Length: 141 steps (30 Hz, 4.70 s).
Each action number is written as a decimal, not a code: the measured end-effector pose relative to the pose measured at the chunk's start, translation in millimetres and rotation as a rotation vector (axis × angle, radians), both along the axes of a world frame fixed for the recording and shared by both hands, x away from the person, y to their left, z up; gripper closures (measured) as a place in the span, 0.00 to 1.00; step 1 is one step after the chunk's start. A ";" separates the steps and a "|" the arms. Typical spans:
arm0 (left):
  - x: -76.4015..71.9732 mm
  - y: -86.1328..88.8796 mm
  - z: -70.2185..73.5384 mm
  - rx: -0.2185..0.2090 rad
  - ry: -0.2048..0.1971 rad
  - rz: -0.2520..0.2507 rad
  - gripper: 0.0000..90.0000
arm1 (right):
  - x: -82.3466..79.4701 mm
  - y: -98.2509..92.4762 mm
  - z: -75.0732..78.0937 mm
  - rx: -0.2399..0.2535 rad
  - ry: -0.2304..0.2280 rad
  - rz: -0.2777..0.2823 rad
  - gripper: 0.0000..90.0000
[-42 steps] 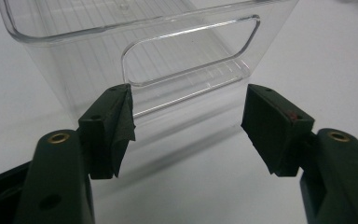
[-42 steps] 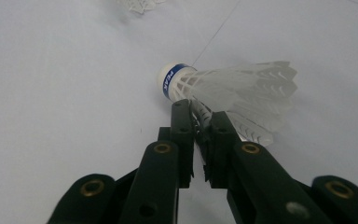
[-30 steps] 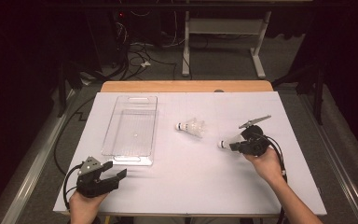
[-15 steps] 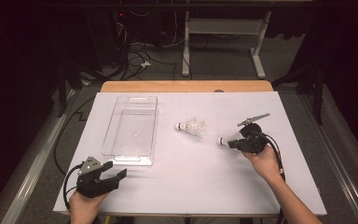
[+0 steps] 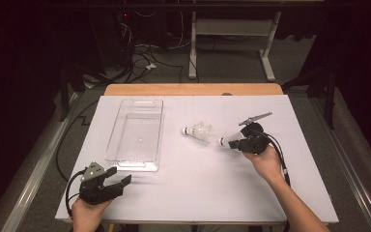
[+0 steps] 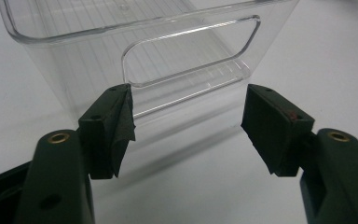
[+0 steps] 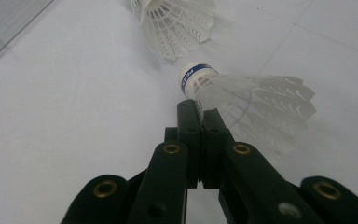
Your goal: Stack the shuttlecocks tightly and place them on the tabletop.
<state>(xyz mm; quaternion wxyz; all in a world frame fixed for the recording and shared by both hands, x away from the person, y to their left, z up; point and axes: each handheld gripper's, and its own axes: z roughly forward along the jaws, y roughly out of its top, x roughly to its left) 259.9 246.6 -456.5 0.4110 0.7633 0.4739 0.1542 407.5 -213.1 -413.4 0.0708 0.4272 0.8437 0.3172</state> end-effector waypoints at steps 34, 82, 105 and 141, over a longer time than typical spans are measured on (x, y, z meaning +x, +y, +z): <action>1.5 12.0 2.6 -0.003 -0.030 0.041 0.39 | 27.6 26.4 -2.5 0.050 0.005 -0.001 1.00; 2.0 8.0 0.4 -0.004 -0.014 0.021 0.39 | 40.2 53.0 -9.1 0.079 0.014 0.027 1.00; 1.8 7.5 0.3 -0.002 -0.013 0.017 0.39 | 46.3 59.4 -13.6 0.097 -0.002 0.036 1.00; 1.7 7.5 0.2 -0.004 -0.011 0.016 0.39 | 53.1 63.2 -20.3 0.115 0.007 0.023 1.00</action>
